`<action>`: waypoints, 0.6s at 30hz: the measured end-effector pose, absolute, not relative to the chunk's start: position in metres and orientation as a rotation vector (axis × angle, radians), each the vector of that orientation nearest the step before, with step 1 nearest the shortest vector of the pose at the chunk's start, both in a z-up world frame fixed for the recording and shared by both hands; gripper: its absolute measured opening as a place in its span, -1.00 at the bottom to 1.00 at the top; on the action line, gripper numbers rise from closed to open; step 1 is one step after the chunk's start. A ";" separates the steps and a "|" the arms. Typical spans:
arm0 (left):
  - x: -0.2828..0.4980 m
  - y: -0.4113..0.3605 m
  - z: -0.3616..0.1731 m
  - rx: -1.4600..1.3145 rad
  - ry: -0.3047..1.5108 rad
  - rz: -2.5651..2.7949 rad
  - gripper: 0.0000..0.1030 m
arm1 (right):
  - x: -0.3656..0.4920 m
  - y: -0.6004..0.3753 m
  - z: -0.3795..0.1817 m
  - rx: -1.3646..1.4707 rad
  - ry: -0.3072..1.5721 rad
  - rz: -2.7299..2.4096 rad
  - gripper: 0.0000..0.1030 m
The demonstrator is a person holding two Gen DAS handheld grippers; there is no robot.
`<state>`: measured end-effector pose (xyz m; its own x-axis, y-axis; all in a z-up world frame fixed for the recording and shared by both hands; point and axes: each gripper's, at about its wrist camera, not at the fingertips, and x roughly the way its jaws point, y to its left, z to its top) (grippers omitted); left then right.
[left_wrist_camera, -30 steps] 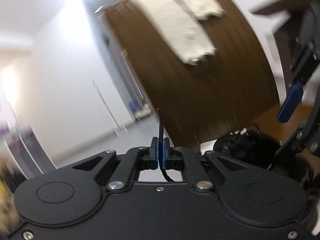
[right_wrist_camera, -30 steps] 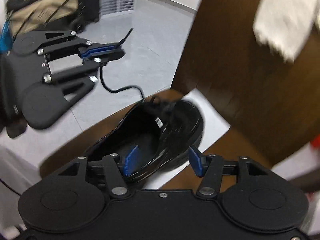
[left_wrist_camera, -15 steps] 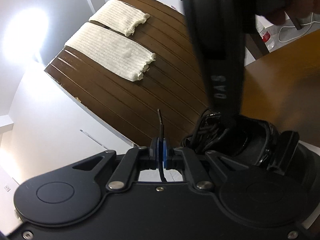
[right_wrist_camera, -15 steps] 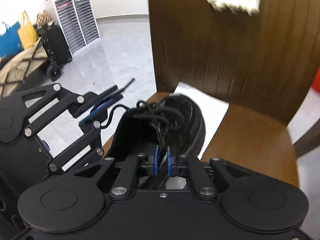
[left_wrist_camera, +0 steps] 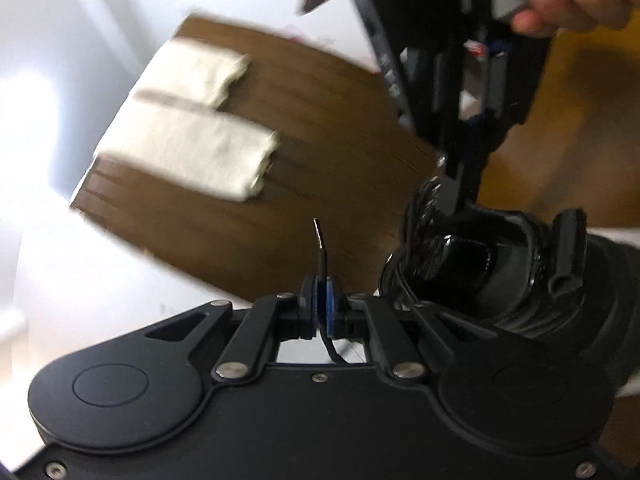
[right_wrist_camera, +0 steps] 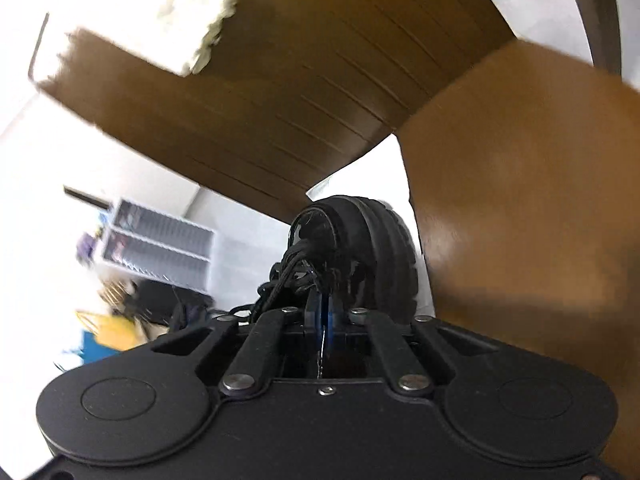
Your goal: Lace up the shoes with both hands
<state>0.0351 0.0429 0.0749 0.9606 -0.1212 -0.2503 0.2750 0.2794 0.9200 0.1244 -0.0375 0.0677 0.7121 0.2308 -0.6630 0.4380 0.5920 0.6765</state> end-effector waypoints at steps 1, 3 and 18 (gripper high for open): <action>0.036 0.043 0.077 1.321 0.134 -0.297 -0.89 | 0.122 -0.040 0.065 0.979 0.794 -0.126 -0.95; 0.040 0.043 0.081 1.402 0.126 -0.345 -0.89 | 0.118 -0.050 0.057 1.055 0.781 -0.091 -0.95; 0.056 0.010 0.082 1.652 0.192 -0.534 -0.89 | 0.105 -0.078 0.019 1.371 0.758 0.050 -0.94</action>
